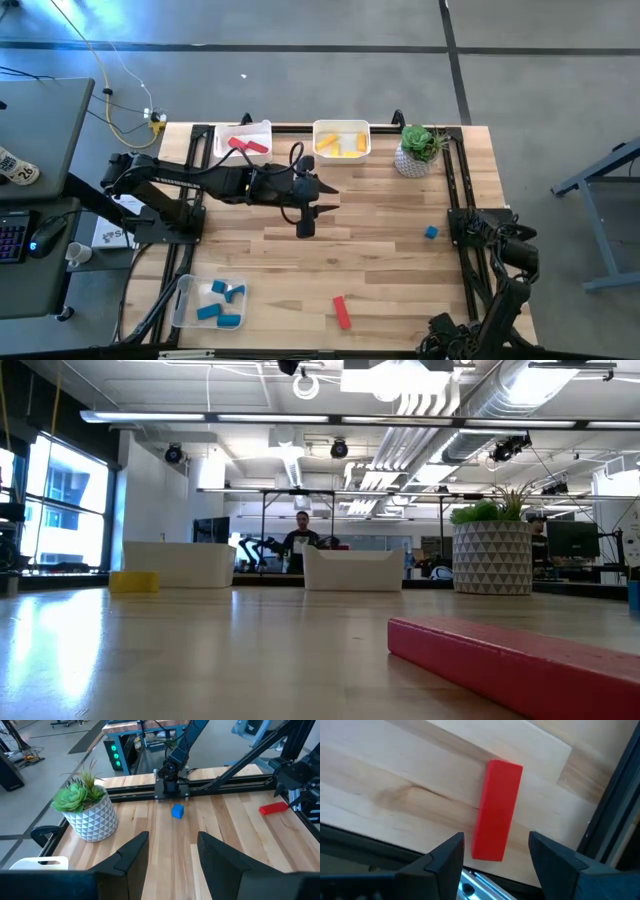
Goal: Sort & place blocks by color
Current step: Put the red block into the left white bin
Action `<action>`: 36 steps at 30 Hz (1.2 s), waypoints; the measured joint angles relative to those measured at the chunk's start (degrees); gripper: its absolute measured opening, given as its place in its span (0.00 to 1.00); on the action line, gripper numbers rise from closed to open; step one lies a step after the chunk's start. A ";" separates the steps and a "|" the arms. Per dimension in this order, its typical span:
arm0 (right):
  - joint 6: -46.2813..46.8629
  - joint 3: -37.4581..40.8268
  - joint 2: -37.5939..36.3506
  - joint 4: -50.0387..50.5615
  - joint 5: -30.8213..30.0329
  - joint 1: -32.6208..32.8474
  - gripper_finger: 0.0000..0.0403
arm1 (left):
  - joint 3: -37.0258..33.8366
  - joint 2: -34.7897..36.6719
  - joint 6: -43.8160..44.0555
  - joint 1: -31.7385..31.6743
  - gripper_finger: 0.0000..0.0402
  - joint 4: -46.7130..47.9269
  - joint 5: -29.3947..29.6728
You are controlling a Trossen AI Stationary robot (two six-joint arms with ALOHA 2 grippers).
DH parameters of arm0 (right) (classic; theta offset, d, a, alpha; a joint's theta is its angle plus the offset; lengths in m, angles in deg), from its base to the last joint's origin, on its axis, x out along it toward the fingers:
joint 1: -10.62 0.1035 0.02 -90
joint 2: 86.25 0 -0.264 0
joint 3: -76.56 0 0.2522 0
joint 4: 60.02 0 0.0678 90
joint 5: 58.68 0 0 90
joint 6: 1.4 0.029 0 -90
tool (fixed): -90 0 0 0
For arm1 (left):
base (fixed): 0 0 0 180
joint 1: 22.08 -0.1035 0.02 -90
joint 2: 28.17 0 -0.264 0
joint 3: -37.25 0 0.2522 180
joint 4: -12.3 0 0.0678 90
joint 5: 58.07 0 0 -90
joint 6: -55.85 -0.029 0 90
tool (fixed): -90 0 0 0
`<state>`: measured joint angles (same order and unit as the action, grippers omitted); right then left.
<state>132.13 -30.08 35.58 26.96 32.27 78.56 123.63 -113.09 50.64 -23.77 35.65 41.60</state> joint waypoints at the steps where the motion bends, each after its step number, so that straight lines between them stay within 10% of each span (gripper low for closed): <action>1: 0.00 0.00 0.39 -0.10 0.51 -0.01 0.52 | 0.00 0.00 -0.02 -0.04 0.39 -0.02 0.00; 15: -0.06 -0.22 4.23 -4.42 2.50 -0.56 0.51 | 0.00 -0.02 -1.03 -0.11 0.39 -2.18 0.07; 26: -1.34 -0.17 4.33 -5.92 3.21 -1.78 0.18 | 0.00 -0.04 -1.03 -0.13 0.39 -3.52 0.11; 36: -3.03 -0.05 4.05 -4.24 -2.50 -2.32 0.18 | 0.00 -0.04 2.69 -0.44 0.39 -3.41 0.18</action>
<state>129.10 -30.13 39.64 22.72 29.76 76.24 123.63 -113.13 53.32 -24.22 32.23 41.78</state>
